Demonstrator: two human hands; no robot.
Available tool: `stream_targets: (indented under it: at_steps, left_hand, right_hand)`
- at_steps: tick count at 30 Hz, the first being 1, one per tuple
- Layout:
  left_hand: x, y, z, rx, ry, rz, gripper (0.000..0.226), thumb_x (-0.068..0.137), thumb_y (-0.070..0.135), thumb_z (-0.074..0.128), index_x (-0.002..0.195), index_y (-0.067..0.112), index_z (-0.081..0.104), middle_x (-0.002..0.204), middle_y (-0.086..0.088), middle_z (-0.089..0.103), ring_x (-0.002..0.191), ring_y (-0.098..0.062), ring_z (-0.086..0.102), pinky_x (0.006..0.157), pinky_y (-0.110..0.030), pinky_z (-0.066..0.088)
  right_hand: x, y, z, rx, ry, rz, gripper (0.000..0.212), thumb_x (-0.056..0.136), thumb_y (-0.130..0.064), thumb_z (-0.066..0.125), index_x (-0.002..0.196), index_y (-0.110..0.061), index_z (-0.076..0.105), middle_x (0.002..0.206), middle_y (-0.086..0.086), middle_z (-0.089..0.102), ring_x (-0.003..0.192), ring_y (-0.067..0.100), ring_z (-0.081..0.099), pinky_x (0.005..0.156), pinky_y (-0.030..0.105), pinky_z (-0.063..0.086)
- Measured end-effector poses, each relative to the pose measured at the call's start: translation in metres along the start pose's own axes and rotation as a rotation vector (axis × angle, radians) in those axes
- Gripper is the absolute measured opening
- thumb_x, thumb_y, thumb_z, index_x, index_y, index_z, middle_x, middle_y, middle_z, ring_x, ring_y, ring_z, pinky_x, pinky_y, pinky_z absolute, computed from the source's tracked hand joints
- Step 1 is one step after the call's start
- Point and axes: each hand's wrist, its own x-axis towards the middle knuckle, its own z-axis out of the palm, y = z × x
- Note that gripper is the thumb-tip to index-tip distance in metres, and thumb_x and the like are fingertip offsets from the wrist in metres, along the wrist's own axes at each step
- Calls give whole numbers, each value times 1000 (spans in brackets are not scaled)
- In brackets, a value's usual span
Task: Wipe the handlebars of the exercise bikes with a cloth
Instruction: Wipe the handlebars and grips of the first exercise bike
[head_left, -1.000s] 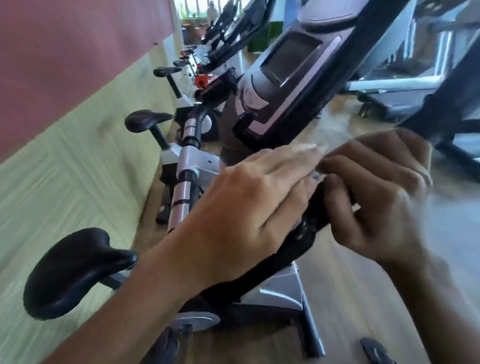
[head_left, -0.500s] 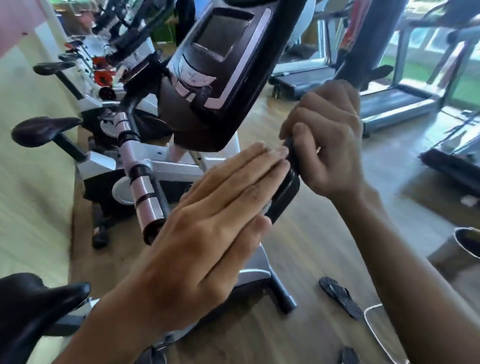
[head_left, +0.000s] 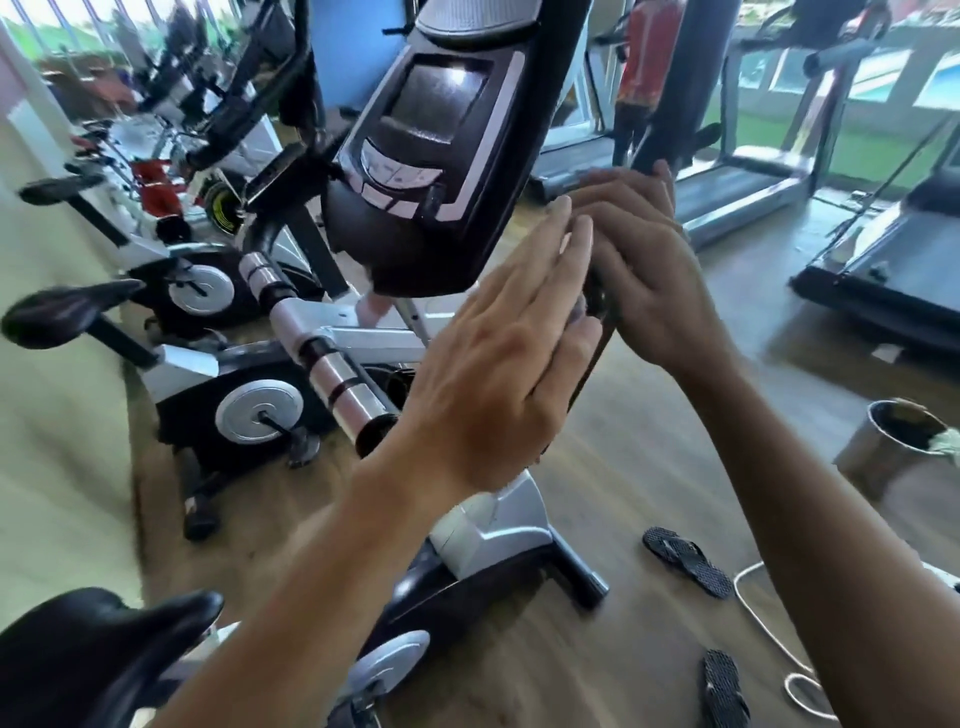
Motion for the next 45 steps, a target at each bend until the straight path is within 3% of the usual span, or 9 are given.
stream_targets:
  at_steps: [3, 7, 10, 15, 19, 26, 32, 39, 45]
  left_hand:
    - [-25, -1, 0, -1, 23, -53, 61, 106, 33, 29, 161, 10, 18, 170, -3, 8, 155, -5, 6, 126, -27, 13]
    - [-15, -3, 1, -59, 121, -94, 59, 104, 24, 35, 159, 4, 25, 168, -12, 18, 155, -16, 17, 123, -23, 15]
    - [11, -14, -1, -86, 113, -210, 53, 105, 27, 36, 156, 11, 36, 161, -9, 37, 148, -17, 33, 122, -29, 25]
    - [13, -41, -14, -264, 195, -249, 41, 104, 30, 38, 134, 14, 61, 109, -9, 73, 106, -23, 68, 94, -40, 52]
    - [-48, -75, -15, -232, 295, -295, 38, 106, 31, 33, 100, 12, 65, 84, -5, 68, 85, -27, 65, 86, -43, 50]
    - [-74, -59, 10, 191, 286, 6, 56, 107, 37, 27, 73, 9, 60, 68, -8, 62, 59, -29, 58, 54, -30, 25]
    - [-68, -133, -8, 103, 181, 459, 43, 106, 30, 40, 98, 9, 76, 91, -5, 74, 82, -26, 71, 67, -41, 56]
    - [-58, -157, -26, -63, 66, 247, 37, 102, 32, 44, 94, 13, 75, 95, 3, 73, 89, -21, 69, 71, -43, 55]
    - [-52, -182, -22, -69, 176, 67, 34, 99, 24, 43, 85, 12, 72, 90, 0, 71, 87, -24, 64, 77, -45, 50]
  right_hand:
    - [-9, -19, -15, 259, -47, 192, 35, 102, -15, 42, 118, -9, 73, 130, -2, 69, 146, 11, 38, 123, 52, 22]
    - [-28, -55, -22, 417, -90, 388, 39, 106, -19, 38, 125, -11, 71, 125, -28, 63, 148, 0, 33, 119, 17, 27]
    - [-28, -78, -21, 403, -112, 470, 39, 110, -23, 33, 123, -25, 70, 113, -36, 63, 140, -7, 42, 108, 6, 31]
    - [-16, -103, -12, 229, -168, 527, 47, 108, -37, 37, 112, -1, 68, 110, 23, 67, 105, 30, 61, 91, 36, 48]
    - [-10, -112, -4, -74, -210, 557, 42, 108, -36, 42, 102, -2, 66, 87, 6, 61, 81, 13, 55, 74, 36, 37]
    - [-14, -133, 29, -576, -152, 597, 51, 105, -42, 35, 140, -12, 57, 149, 2, 52, 146, 23, 30, 118, 31, 18]
    - [-28, -149, 41, -927, -323, 529, 74, 100, -47, 19, 159, -3, 24, 166, 16, 27, 158, 27, 11, 127, 51, -4]
    - [-43, -160, 54, -1024, -285, 490, 71, 103, -45, 20, 160, -3, 20, 169, 14, 20, 158, 25, 11, 128, 47, -1]
    - [-45, -168, 75, -1121, -210, 523, 71, 106, -44, 17, 160, 2, 17, 168, 21, 18, 158, 31, 13, 129, 49, 7]
